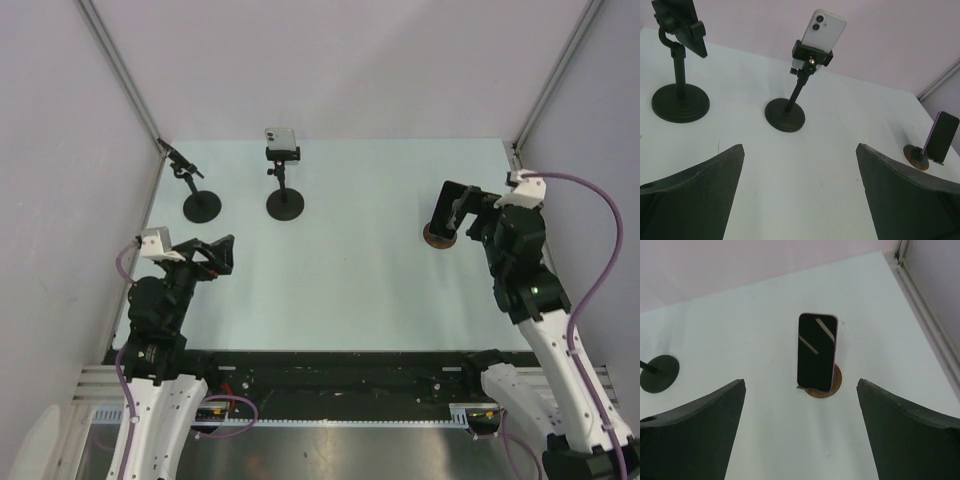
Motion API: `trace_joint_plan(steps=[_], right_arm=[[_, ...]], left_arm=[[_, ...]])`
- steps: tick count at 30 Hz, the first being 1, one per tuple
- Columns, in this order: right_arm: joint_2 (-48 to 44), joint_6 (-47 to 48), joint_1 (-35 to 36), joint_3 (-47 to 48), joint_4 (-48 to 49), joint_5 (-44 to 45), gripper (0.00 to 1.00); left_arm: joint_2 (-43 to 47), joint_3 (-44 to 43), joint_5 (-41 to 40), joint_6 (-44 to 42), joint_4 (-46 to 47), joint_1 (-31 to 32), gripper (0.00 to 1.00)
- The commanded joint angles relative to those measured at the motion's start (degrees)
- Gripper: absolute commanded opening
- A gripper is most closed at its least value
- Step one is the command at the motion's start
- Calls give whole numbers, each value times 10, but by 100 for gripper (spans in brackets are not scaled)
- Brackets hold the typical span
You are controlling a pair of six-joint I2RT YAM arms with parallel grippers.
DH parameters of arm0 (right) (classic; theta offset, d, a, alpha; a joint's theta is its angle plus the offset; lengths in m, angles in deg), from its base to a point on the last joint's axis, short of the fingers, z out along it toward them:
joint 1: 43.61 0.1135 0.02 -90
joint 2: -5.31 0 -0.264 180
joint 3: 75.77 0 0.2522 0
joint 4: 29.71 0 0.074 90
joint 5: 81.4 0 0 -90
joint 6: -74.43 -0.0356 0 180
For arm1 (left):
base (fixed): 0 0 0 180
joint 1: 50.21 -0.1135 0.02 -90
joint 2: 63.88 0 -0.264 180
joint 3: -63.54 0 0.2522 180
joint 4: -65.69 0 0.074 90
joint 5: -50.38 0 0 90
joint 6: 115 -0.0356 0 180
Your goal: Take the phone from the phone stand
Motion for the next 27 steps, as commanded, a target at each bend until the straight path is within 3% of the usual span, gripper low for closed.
trace_joint_plan(steps=[1,11,27], right_arm=[[107,-82,-14,64,-84,46,100],[320,-72,-48,140,-95,42,100],[432,-93,-77,152,42,-15,100]], left_arm=[[6,13,-1,-9,3,18,100],[16,25,-22,-20,-18,59,100],[5,25,-22,-20,-20,115,100]])
